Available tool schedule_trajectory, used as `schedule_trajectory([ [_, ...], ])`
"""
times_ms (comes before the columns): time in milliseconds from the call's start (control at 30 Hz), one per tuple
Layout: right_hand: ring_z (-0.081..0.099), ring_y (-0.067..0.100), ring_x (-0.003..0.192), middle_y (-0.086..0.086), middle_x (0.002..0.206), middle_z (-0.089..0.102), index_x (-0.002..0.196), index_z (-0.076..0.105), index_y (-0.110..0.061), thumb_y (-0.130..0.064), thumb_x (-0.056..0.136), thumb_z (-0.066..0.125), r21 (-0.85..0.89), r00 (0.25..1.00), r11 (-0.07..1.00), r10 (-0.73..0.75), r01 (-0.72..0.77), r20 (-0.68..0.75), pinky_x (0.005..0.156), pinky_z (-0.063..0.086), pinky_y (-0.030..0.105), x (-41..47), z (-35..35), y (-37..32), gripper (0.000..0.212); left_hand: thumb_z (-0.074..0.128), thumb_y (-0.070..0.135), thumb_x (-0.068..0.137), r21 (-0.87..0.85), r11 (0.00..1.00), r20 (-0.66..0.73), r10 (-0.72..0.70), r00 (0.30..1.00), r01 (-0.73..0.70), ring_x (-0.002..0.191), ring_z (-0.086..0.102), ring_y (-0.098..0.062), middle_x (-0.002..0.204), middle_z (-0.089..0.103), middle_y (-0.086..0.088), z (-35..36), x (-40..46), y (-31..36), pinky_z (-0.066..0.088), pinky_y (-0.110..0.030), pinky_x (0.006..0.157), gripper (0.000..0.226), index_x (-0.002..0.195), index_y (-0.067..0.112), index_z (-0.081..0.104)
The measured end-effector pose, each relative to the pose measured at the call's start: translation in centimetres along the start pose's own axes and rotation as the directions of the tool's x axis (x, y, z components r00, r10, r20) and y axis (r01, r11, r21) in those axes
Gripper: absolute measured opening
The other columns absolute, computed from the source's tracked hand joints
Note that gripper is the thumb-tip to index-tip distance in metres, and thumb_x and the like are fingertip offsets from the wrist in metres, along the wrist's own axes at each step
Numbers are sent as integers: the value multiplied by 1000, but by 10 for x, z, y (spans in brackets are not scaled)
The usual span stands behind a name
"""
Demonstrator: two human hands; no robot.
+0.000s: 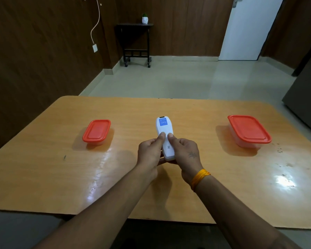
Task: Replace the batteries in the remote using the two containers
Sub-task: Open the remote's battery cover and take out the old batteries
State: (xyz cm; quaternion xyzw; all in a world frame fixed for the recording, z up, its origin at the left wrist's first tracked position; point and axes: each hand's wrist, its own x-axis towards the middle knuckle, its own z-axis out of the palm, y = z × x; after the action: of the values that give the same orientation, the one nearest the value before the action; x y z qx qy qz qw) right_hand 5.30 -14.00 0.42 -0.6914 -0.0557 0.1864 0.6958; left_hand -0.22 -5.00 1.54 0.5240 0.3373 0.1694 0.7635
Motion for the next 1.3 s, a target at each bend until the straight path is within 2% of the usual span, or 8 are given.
schedule_trajectory([
  [200, 74, 47, 83, 21, 81, 76, 77, 73, -2, -63, 81, 72, -70, 998, 996, -56, 54, -34, 65, 62, 67, 9, 7, 10, 62, 70, 25, 101, 25, 1000, -18, -14, 1000, 15, 84, 78, -28, 97, 80, -16, 3, 1, 0, 64, -37, 61, 23, 106, 4, 75],
  [433, 73, 51, 89, 27, 90, 75, 84, 74, 5, -30, 101, 69, -70, 995, 993, -96, 98, 27, 70, 62, 68, 5, 5, 4, 39, 68, 12, 99, 32, 999, -12, -16, 1000, 16, 88, 78, -32, 101, 79, -16, -3, 4, 5, 67, -44, 72, 10, 108, 6, 70],
  [633, 75, 47, 87, 20, 90, 78, 89, 74, -6, -27, 101, 62, -68, 995, 994, -85, 89, 56, 65, 63, 53, 1, 11, -2, 28, 66, 25, 99, -33, 997, -12, -63, 998, 62, 83, 79, -31, 100, 80, -14, -8, 5, 17, 67, -45, 69, 12, 106, 17, 71],
  [733, 76, 42, 84, 15, 89, 78, 87, 70, -10, -43, 98, 63, -84, 998, 994, -65, 66, 20, 60, 61, 45, 1, 15, -1, 35, 66, 38, 101, -53, 996, -14, -78, 997, 77, 87, 80, -31, 100, 81, -12, -5, 2, 16, 64, -41, 62, 19, 100, 20, 72],
  [800, 75, 34, 74, 16, 85, 77, 86, 71, -8, -54, 95, 67, -121, 997, 989, -79, 81, 14, 57, 61, 44, 2, 14, 1, 47, 67, 39, 101, -65, 995, -28, -71, 997, 69, 90, 80, -30, 101, 82, -11, -2, 0, 10, 65, -41, 63, 23, 102, 17, 74],
  [900, 64, 24, 61, 18, 78, 74, 87, 72, 3, -44, 98, 71, -101, 997, 992, -75, 74, -6, 48, 52, 32, 3, 9, -1, 48, 68, 37, 101, -92, 994, -55, -62, 997, 56, 93, 79, -28, 102, 82, -11, 2, -3, 5, 67, -45, 70, 22, 102, 16, 75],
  [1067, 71, 36, 74, 24, 88, 76, 89, 72, 0, -31, 98, 73, 8, 996, 996, -89, 89, -20, 66, 62, 60, 5, 13, 3, 33, 67, 36, 102, -101, 995, -110, -36, 993, 24, 93, 79, -30, 102, 81, -13, 7, -2, 8, 62, -34, 57, 23, 101, 15, 74],
  [1300, 76, 31, 74, 14, 85, 80, 93, 77, -3, -33, 99, 72, 41, 995, 994, -99, 99, 13, 70, 66, 56, 6, 12, 9, 31, 69, 34, 100, -76, 997, -112, -39, 993, 31, 89, 78, -29, 100, 80, -11, 3, 3, 12, 64, -39, 64, 16, 92, 21, 73],
])
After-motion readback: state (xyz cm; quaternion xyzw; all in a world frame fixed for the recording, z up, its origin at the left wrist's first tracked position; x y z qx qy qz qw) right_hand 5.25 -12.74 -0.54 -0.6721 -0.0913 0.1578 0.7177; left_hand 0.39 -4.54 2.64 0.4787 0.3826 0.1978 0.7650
